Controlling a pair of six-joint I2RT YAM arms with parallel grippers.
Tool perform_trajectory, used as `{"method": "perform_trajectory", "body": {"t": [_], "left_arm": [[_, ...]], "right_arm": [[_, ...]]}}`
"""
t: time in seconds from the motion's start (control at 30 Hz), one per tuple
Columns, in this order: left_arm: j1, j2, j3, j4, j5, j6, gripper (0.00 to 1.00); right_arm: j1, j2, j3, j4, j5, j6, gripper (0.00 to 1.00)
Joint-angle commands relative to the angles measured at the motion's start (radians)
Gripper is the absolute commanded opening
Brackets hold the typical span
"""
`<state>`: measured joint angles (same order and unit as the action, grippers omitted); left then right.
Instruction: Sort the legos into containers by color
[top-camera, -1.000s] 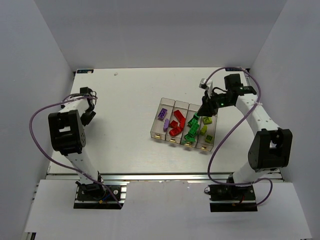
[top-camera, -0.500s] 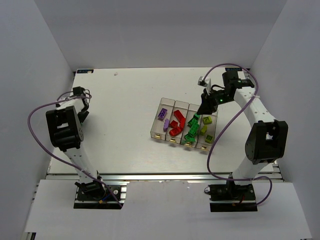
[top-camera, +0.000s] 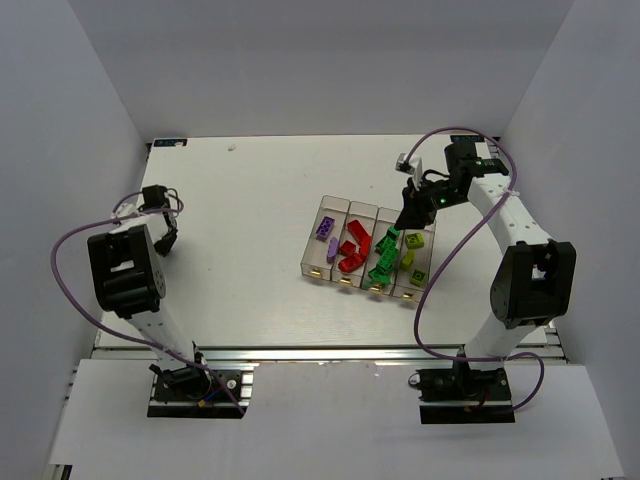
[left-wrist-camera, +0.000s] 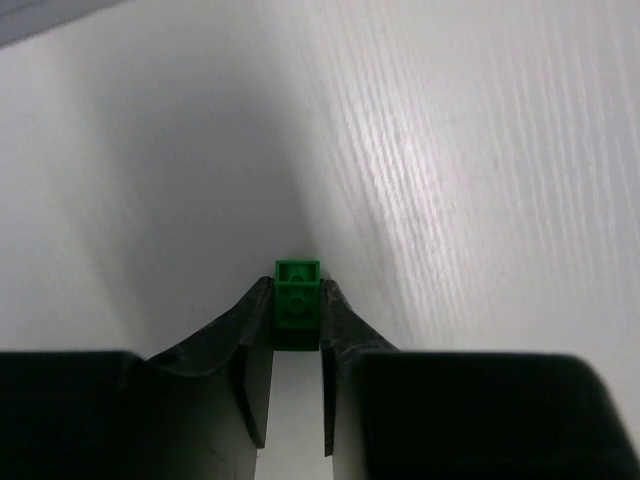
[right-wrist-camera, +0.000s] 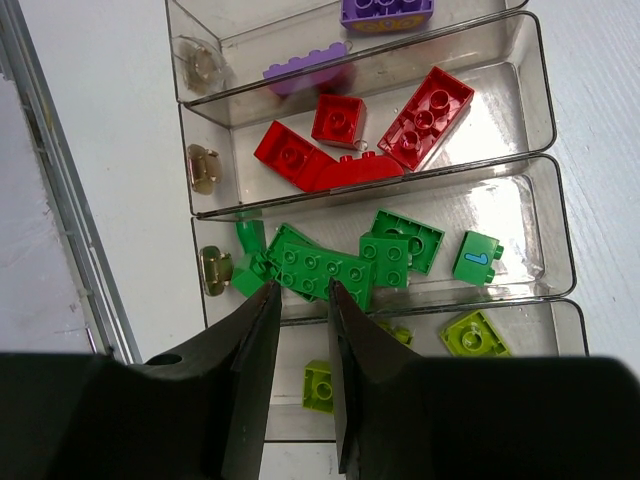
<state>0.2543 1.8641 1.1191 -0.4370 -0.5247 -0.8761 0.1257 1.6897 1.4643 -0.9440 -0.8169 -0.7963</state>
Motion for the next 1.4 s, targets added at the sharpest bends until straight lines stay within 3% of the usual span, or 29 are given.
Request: {"method": "perform_trajectory", "body": {"t": [0.0,0.13,0.23,0.37,0.43,0.53,0.73,0.93,1.1,1.2,1.37], "left_arm": [[0.008,-0.092,-0.097,-0.013,0.182,0.034,0.27],[-0.027,-0.244,-0.150,0.101,0.362,0.055,0.20],[-0.124,-0.356,-0.166,0.194,0.515,0.060,0.17],[-0.375,-0.421,-0.202,0.384,0.728,0.035,0.13],[-0.458,-0.418,-0.241,0.549,0.782,0.012,0.09],[-0.672,-0.344,-0.242,0.668,0.841,0.014,0.07],[-0.918,-0.128,0.002,0.595,0.832,0.084,0.05],[-1.013,0.073,0.293,0.372,0.728,0.166,0.08],[-1.053,0.158,0.401,0.273,0.669,0.209,0.35],[-1.070,0.185,0.447,0.224,0.634,0.223,0.59],[-1.075,0.191,0.493,0.193,0.614,0.233,0.68]], "right_arm": [[0.000,-0.038,0.002,0.004,-0.030,-0.008,0.32],[0.000,-0.067,-0.005,0.036,-0.053,0.029,0.31],[-0.003,-0.100,-0.025,0.097,-0.042,0.087,0.31],[-0.032,-0.165,-0.077,0.217,-0.021,0.195,0.27],[-0.063,-0.183,-0.111,0.276,-0.018,0.256,0.24],[-0.101,-0.223,-0.159,0.327,-0.027,0.287,0.20],[-0.152,-0.288,-0.248,0.361,-0.045,0.293,0.19],[-0.181,-0.338,-0.301,0.379,-0.059,0.299,0.20],[-0.201,-0.357,-0.321,0.384,-0.070,0.299,0.22],[-0.205,-0.358,-0.323,0.383,-0.077,0.299,0.23],[-0.205,-0.358,-0.318,0.369,-0.080,0.293,0.26]]}}
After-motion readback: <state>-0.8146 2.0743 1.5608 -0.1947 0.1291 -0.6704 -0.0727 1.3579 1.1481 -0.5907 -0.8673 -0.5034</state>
